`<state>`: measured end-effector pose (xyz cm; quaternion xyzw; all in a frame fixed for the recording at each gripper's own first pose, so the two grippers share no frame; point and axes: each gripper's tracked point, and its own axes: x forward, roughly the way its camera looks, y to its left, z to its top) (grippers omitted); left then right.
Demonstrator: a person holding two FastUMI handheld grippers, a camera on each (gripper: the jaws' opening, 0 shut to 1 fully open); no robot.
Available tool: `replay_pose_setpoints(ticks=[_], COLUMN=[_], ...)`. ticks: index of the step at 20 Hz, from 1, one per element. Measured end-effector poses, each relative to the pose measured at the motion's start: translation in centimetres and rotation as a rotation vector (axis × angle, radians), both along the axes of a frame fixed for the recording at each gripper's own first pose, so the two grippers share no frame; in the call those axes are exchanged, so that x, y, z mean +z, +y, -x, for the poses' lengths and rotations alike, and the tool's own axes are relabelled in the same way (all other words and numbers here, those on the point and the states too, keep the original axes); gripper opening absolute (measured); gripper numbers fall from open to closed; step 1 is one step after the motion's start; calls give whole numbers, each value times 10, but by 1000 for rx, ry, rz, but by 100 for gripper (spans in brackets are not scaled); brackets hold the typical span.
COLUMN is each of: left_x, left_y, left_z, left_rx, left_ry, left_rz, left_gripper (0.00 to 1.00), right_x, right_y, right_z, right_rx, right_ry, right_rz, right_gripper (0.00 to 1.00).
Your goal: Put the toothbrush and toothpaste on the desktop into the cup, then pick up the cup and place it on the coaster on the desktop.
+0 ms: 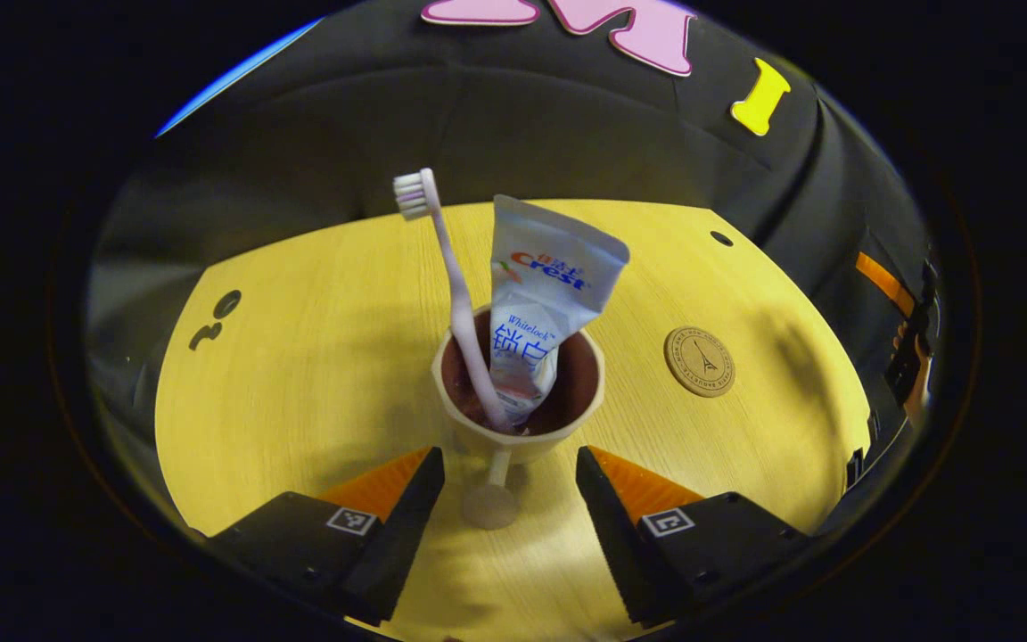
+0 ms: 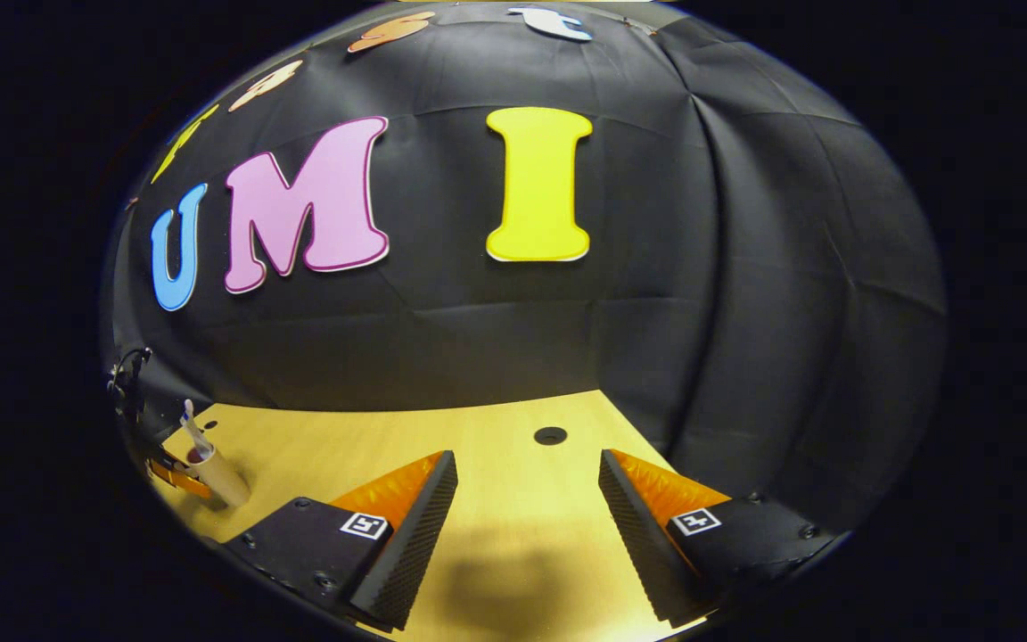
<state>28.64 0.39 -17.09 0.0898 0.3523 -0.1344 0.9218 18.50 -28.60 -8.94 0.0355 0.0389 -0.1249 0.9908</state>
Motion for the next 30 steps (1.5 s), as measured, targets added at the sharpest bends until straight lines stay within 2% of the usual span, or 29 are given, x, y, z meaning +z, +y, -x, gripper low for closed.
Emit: replay_pose_setpoints(ticks=[1, 2, 4, 6, 7, 8, 9, 10, 11, 18, 22, 27, 28, 29, 30], left_x=[-1, -3, -4, -5, -6, -6, -5, -8, -7, -9, -6, 15, 22, 28, 34], left_y=[1, 1, -1, -1, 0, 1, 1, -1, -3, -9, -13, -26, -29, -35, -42], left_z=[0, -2, 0, 2, 1, 1, 4, 3, 4, 10, 12, 18, 20, 20, 20], left_rx=[-7, -15, -31, -36, -34, -30, -24, -16, -8, 53, 76, 45, 36, 24, 9], left_ry=[18, 34, 67, 90, 99, 104, 120, 128, 136, 138, 115, 56, 52, 40, 29], left_rz=[-22, -46, -84, -118, -133, -147, -152, -150, -146, -118, -102, -114, -108, -109, -113], left_gripper=[88, 78, 67, 59, 62, 51, 45, 34, 35, 23, 21, 21, 26, 21, 21], right_x=[-1, -3, -6, -9, -9, -9, -11, -14, -15, -29, -30, -32, -32, -33, -33], right_y=[-8, -15, -28, -37, -41, -44, -47, -49, -50, -47, -38, -33, -32, -33, -33], right_z=[4, 7, 14, 18, 21, 23, 24, 25, 27, 37, 38, 42, 42, 43, 44], right_rx=[-10, -21, -40, -58, -65, -71, -76, -79, -83, -74, -54, -39, -39, -40, -42], right_ry=[3, 8, 19, 28, 29, 30, 33, 38, 42, 64, 75, 88, 89, 90, 90], right_rz=[-4, -10, -19, -25, -30, -37, -44, -52, -61, -89, -80, -67, -73, -79, -82], right_gripper=[98, 98, 98, 98, 98, 98, 98, 98, 98, 98, 98, 98, 98, 98, 98])
